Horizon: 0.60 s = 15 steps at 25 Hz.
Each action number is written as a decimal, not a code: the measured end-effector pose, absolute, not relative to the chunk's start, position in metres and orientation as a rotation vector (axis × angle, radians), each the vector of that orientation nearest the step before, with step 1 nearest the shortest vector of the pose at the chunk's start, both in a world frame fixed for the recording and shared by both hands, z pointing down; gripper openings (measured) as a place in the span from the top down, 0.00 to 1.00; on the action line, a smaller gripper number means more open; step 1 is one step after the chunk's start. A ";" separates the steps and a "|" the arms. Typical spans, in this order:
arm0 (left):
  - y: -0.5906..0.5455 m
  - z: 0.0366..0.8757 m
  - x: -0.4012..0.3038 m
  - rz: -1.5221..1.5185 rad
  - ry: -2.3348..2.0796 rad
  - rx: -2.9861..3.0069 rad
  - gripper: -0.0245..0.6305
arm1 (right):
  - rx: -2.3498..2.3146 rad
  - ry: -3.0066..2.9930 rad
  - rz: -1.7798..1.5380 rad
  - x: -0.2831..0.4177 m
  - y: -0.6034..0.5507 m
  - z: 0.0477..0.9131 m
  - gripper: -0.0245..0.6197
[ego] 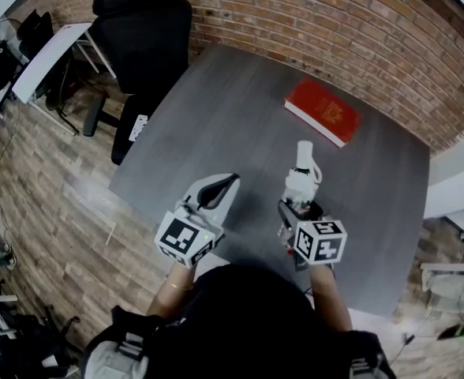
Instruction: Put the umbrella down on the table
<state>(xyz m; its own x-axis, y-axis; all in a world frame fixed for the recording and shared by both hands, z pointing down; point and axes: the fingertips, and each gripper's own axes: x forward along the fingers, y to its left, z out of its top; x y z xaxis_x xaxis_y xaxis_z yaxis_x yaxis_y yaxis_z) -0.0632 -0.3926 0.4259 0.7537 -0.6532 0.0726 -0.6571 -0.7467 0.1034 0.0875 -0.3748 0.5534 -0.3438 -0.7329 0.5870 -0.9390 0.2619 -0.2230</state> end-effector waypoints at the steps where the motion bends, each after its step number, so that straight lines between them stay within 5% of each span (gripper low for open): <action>1: -0.392 0.426 -0.064 0.048 -1.062 2.827 0.96 | 1.520 -2.162 0.779 0.088 -0.375 0.558 0.51; 15: -0.389 0.428 -0.066 0.057 -1.083 2.817 0.96 | 1.490 -2.062 0.828 0.095 -0.373 0.596 0.51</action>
<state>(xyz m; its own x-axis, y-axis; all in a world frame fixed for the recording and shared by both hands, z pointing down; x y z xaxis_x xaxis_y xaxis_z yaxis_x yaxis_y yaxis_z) -0.0662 -0.3885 0.4276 0.7429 -0.6647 0.0791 -0.6694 -0.7360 0.1012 0.0946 -0.3731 0.5963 -0.3062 -0.6734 0.6729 -0.9518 0.2317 -0.2012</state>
